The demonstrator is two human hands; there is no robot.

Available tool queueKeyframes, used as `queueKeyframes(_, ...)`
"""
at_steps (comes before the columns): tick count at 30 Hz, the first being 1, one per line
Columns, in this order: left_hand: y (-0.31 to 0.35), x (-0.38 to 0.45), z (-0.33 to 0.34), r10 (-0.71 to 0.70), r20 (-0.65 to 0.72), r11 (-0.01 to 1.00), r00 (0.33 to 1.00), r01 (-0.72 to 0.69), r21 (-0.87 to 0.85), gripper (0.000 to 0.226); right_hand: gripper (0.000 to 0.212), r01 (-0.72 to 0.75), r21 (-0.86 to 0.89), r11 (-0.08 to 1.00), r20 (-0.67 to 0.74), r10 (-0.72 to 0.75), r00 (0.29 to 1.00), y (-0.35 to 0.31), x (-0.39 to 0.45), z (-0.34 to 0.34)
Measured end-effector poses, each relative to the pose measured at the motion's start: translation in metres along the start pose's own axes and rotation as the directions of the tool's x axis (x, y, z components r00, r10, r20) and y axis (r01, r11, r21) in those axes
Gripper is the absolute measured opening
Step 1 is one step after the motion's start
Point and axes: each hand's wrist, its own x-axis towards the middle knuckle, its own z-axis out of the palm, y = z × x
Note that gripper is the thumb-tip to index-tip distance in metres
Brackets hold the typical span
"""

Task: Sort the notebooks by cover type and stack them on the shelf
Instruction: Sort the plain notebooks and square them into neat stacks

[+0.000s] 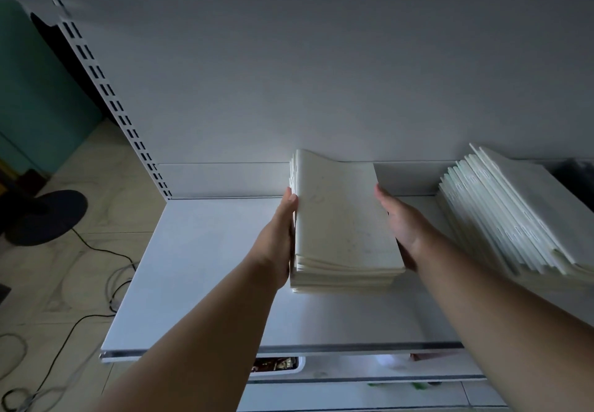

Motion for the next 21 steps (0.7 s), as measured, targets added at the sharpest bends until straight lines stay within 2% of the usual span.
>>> queueKeyframes(4,-0.002,0.008,-0.006,0.016,0.012,1.0,1.0,-0.016,-0.001,0.052,0.125,-0.014,0.003,1.0,0.003,0.014,1.0,-0.003,-0.002,0.004)
queueKeyframes(7,-0.004,0.008,-0.007,0.06,0.012,0.998,0.998,-0.06,-0.004,0.059,0.113,-0.028,0.02,0.999,-0.011,0.029,1.0,-0.012,0.0,0.007)
queueKeyframes(9,-0.005,0.007,-0.005,0.074,-0.003,0.997,0.997,-0.074,0.016,0.063,0.115,-0.071,0.029,0.997,-0.035,0.072,0.997,-0.02,0.003,0.011)
queueKeyframes(11,-0.008,0.007,-0.002,0.085,-0.016,0.995,0.996,-0.085,0.045,0.081,0.117,-0.056,0.037,0.998,-0.027,0.057,0.998,-0.024,0.009,0.014)
queueKeyframes(12,-0.009,0.008,-0.002,0.081,-0.008,0.995,0.997,-0.081,0.053,0.094,0.113,-0.046,0.013,0.999,-0.034,0.046,0.998,-0.024,0.01,0.015)
queueKeyframes(13,-0.008,0.009,-0.001,0.09,0.0,0.994,0.996,-0.09,0.058,0.097,0.108,-0.048,-0.017,0.999,-0.046,0.047,0.998,-0.026,0.009,0.017)
queueKeyframes(16,0.0,0.022,-0.006,0.148,0.02,0.985,0.989,-0.149,0.089,0.062,0.091,-0.076,-0.057,0.995,-0.041,0.073,0.996,-0.03,0.007,0.018)
queueKeyframes(17,0.005,0.027,-0.006,0.133,0.027,0.987,0.991,-0.135,0.088,0.06,0.095,-0.073,-0.066,0.995,-0.043,0.07,0.997,-0.029,0.014,0.013)
queueKeyframes(19,0.011,0.033,-0.005,0.088,0.002,0.991,0.996,-0.088,0.1,0.073,0.106,-0.077,-0.066,0.995,-0.042,0.074,0.996,-0.027,0.021,0.009)
queueKeyframes(21,0.011,0.034,-0.004,0.104,-0.026,0.99,0.994,-0.101,0.099,0.079,0.106,-0.077,-0.084,0.993,-0.051,0.073,0.996,-0.026,0.022,0.01)
